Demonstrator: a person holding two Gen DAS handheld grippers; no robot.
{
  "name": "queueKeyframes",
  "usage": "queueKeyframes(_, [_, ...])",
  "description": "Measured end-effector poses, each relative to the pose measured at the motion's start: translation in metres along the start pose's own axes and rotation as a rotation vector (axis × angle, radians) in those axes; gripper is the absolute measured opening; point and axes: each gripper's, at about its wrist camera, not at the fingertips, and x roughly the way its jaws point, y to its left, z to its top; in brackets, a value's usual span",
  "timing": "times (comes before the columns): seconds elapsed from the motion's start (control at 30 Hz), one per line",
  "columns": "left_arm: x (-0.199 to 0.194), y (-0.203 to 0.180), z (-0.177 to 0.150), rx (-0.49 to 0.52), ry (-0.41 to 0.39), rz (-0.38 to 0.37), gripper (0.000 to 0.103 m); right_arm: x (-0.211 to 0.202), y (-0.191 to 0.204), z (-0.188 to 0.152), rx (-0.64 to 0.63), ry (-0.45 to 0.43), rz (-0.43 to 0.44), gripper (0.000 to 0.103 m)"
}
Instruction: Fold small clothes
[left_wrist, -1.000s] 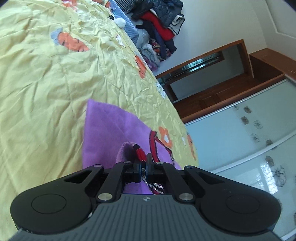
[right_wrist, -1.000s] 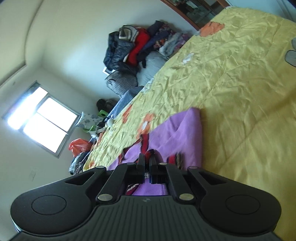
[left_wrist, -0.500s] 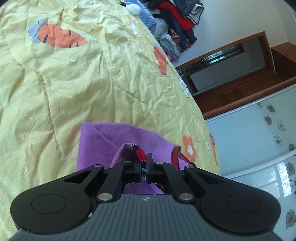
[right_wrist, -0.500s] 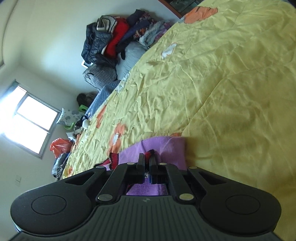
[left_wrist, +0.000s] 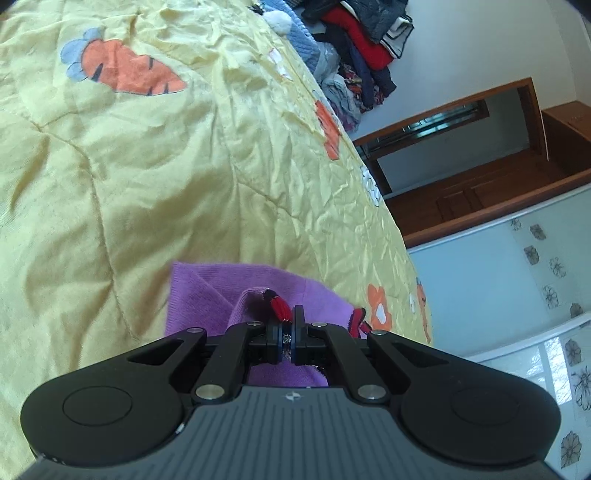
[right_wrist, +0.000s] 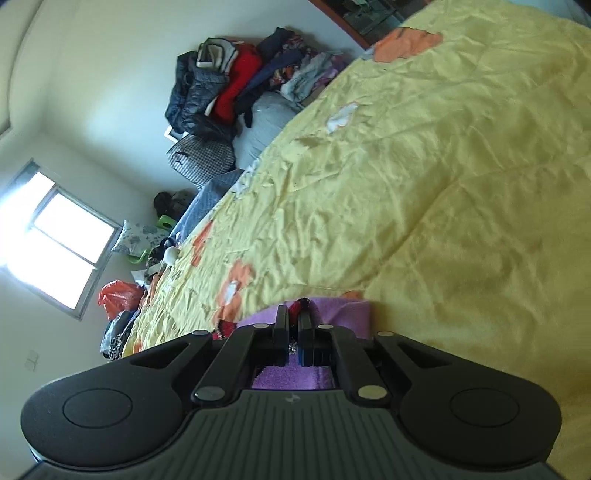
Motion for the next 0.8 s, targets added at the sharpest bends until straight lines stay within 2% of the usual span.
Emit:
queueKeyframes(0.07, [0.008, 0.005, 0.0, -0.008, 0.014, 0.031, 0.003, 0.012, -0.009, 0.001, 0.035, 0.034, -0.04, 0.006])
queueKeyframes(0.13, [0.012, 0.011, 0.002, -0.025, 0.023, 0.025, 0.004, 0.016, -0.014, 0.004, 0.078, 0.071, -0.023, 0.007])
queueKeyframes(0.2, [0.005, 0.009, 0.004, -0.024, 0.014, 0.026, 0.004, 0.001, -0.002, 0.008, 0.028, 0.048, -0.053, 0.018])
queueKeyframes(0.23, [-0.004, 0.003, 0.005, 0.01, -0.013, 0.039, 0.004, -0.01, 0.005, 0.009, -0.015, 0.023, -0.07, 0.042])
queueKeyframes(0.27, [-0.015, -0.003, 0.007, 0.052, -0.049, 0.059, 0.006, -0.022, 0.012, 0.011, -0.048, -0.008, -0.08, 0.08])
queueKeyframes(0.3, [-0.026, -0.01, 0.009, 0.093, -0.079, 0.073, 0.011, -0.035, 0.02, 0.011, -0.096, -0.044, -0.074, 0.094])
queueKeyframes(0.37, [-0.046, -0.023, 0.006, 0.159, -0.104, 0.074, 0.015, -0.051, 0.043, 0.003, -0.262, -0.07, -0.056, 0.095])
queueKeyframes(0.43, [-0.055, -0.042, -0.009, 0.254, -0.079, 0.062, 0.017, -0.051, 0.066, -0.012, -0.416, -0.051, -0.067, 0.095])
queueKeyframes(0.47, [-0.056, -0.051, -0.02, 0.296, -0.058, 0.072, 0.025, -0.046, 0.077, -0.022, -0.485, -0.031, -0.071, 0.093])
queueKeyframes(0.5, [-0.055, -0.059, -0.033, 0.331, -0.031, 0.076, 0.033, -0.038, 0.087, -0.033, -0.542, -0.001, -0.114, 0.093])
queueKeyframes(0.53, [-0.053, -0.065, -0.048, 0.36, -0.009, 0.075, 0.034, -0.032, 0.095, -0.043, -0.587, 0.031, -0.174, 0.093])
queueKeyframes(0.57, [-0.052, -0.069, -0.062, 0.382, 0.013, 0.067, 0.034, -0.031, 0.1, -0.052, -0.618, 0.055, -0.219, 0.093])
queueKeyframes(0.63, [-0.052, -0.076, -0.092, 0.43, 0.077, 0.048, 0.034, -0.049, 0.099, -0.068, -0.643, 0.052, -0.237, 0.093])
queueKeyframes(0.73, [-0.068, -0.071, -0.128, 0.478, 0.12, 0.065, 0.041, -0.094, 0.081, -0.091, -0.619, 0.037, -0.253, 0.093])
queueKeyframes(0.77, [-0.075, -0.065, -0.136, 0.485, 0.127, 0.073, 0.047, -0.108, 0.073, -0.098, -0.595, 0.046, -0.245, 0.093])
queueKeyframes(0.8, [-0.082, -0.058, -0.142, 0.486, 0.128, 0.104, 0.05, -0.121, 0.065, -0.106, -0.564, 0.05, -0.228, 0.093])
